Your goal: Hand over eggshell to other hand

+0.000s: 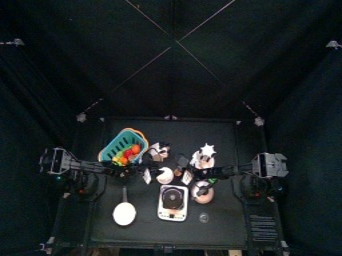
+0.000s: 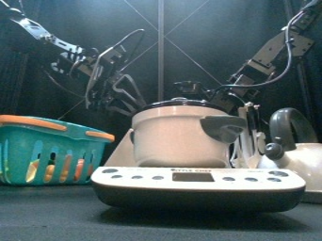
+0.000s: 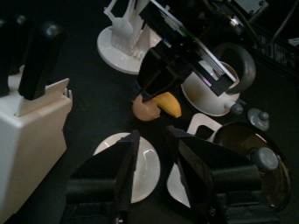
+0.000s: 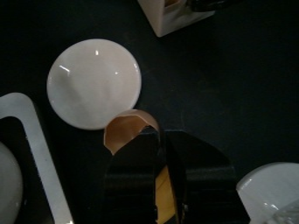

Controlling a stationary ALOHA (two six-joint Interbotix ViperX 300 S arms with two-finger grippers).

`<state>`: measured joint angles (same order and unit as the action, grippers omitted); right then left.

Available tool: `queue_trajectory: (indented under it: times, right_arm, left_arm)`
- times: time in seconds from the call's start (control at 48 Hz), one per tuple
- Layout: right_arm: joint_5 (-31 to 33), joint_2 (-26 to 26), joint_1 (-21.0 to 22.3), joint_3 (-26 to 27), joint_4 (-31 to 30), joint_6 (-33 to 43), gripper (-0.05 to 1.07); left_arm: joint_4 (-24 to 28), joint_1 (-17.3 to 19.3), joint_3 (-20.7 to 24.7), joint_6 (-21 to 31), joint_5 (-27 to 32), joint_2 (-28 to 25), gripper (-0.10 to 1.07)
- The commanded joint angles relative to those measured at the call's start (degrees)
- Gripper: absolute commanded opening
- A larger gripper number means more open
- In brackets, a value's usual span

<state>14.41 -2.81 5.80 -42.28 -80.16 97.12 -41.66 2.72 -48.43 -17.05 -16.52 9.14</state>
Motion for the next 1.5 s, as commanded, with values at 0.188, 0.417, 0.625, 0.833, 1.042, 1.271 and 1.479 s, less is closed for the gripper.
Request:
queue_trajectory:
  times: [0.188,0.417,0.625,0.833,1.042,1.271,1.479]
  right_arm:
    - [3.5,5.3,-0.1,2.0,-2.5,0.0,0.43]
    - [5.7,6.2,-0.6,4.5,-5.5,0.0,0.43]
    - [5.7,5.9,-1.3,6.0,-7.2,0.0,0.43]
    - [6.1,5.8,-2.2,6.9,-8.9,0.0,0.43]
    - [6.4,5.8,-3.2,7.5,-10.0,0.0,0.43]
    - [7.3,5.7,-3.9,7.5,-10.7,0.1,0.43]
    - [7.6,5.7,-4.0,7.6,-10.8,0.0,0.43]
  left_arm:
    - [0.1,-0.3,1.4,-0.1,-0.3,0.9,0.75]
    - [0.1,0.0,1.8,0.0,-0.9,0.0,0.78]
    - [0.0,0.4,2.8,0.1,-2.5,-0.5,0.93]
    - [-3.3,1.0,5.2,0.4,-2.9,-3.2,1.04]
    - [-5.4,1.6,7.2,0.4,-2.9,-6.2,1.03]
    - [-5.8,2.8,8.8,0.4,-3.3,-7.3,1.03]
    - [-5.7,2.8,9.1,0.3,-3.3,-8.3,1.03]
